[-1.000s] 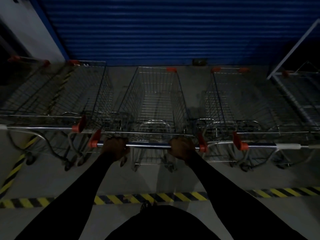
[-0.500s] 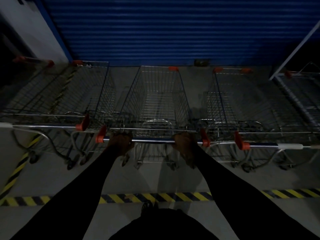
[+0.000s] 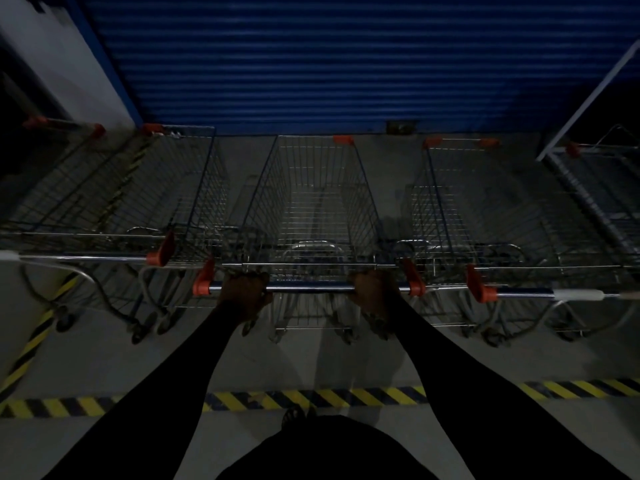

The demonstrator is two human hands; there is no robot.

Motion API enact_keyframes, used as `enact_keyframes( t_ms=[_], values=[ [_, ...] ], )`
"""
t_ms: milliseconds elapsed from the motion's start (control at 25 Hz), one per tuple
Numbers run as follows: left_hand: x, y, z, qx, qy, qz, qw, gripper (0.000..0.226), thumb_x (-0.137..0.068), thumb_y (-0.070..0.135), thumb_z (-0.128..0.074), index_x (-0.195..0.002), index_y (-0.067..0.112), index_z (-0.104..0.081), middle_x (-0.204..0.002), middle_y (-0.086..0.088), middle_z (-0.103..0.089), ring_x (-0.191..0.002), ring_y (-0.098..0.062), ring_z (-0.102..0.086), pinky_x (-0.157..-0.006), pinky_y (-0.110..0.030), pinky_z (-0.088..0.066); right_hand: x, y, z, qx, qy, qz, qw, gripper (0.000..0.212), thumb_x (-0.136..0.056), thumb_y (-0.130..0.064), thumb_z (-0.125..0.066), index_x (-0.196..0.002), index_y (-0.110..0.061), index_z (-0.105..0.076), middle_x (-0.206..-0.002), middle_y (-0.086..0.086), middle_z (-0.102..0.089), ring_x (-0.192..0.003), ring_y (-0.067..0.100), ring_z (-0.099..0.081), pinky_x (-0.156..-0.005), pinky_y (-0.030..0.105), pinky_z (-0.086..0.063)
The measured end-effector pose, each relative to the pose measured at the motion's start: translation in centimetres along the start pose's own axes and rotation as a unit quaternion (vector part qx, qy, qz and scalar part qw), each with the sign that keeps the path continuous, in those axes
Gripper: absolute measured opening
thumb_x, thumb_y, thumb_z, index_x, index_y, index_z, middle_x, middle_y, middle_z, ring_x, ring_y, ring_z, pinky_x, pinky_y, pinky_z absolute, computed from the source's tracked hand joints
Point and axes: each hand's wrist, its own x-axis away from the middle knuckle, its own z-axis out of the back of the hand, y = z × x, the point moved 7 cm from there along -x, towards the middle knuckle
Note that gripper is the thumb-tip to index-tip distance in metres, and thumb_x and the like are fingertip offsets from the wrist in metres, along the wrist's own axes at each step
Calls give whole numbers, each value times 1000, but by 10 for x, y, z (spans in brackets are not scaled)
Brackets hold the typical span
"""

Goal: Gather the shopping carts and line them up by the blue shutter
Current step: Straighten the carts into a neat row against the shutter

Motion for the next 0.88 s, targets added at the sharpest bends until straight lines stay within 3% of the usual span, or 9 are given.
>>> enact_keyframes(
  t_ms=[80,200,280,480,640,760,880],
  values=[
    [-2,-3,-1,12,5,4,1000,33,-57,35,-75,-74,7,-69,-57,-8,-62,-44,-28,-60,-46,-32,-49,0,-4,5,8,23,11,1000,26,-51,-31,-81,-65,-16,-66,-56,2,-62,-51,24,-62,-52,28,-47],
    [-2,-9,-6,4,2,2,1000,45,-68,43,-46,-81,6,-69,-60,-9,-64,-48,-29,-62,-50,-38,-51,-1,-5,6,17,42,15,999,29,-49,-35,-82,-66,-17,-66,-58,1,-61,-54,24,-62,-54,26,-47],
    [-1,-10,-5,-6,17,-10,1000,50,-68,44,-41,-83,6,-70,-63,-10,-66,-50,-29,-63,-53,-39,-52,-1,-5,1,21,31,4,999,31,-50,-39,-81,-67,-18,-66,-59,-1,-61,-57,23,-62,-58,27,-45],
    [-1,-9,-4,-18,-6,16,1000,47,-68,45,-48,-87,8,-70,-70,-13,-68,-59,-34,-66,-64,-46,-53,-1,0,1,-12,3,-42,999,38,-61,-48,-65,-83,-18,-70,-73,5,-69,-74,30,-67,-69,37,-52],
    [-4,2,0,1,-67,85,994,50,-68,46,-70,-110,20,-60,-101,-6,-66,-96,-34,-62,-88,-44,-36,1,1,15,-24,-16,-63,998,57,-57,-62,-56,-100,-24,-64,-89,3,-72,-90,26,-66,-81,35,-50],
    [-12,13,2,27,-65,90,993,56,-67,48,-64,-116,22,-57,-109,-6,-63,-105,-34,-57,-90,-43,-37,4,3,21,-16,-3,-62,998,54,-59,-64,-61,-98,-26,-62,-89,1,-71,-90,25,-66,-80,34,-48],
    [-17,19,-3,14,-92,98,991,55,-71,47,-63,-119,22,-55,-112,-5,-61,-108,-34,-54,-91,-42,-37,4,12,19,-37,-13,-65,997,60,-55,-68,-54,-99,-28,-61,-95,-2,-69,-95,23,-63,-81,33,-49]
  ],
)
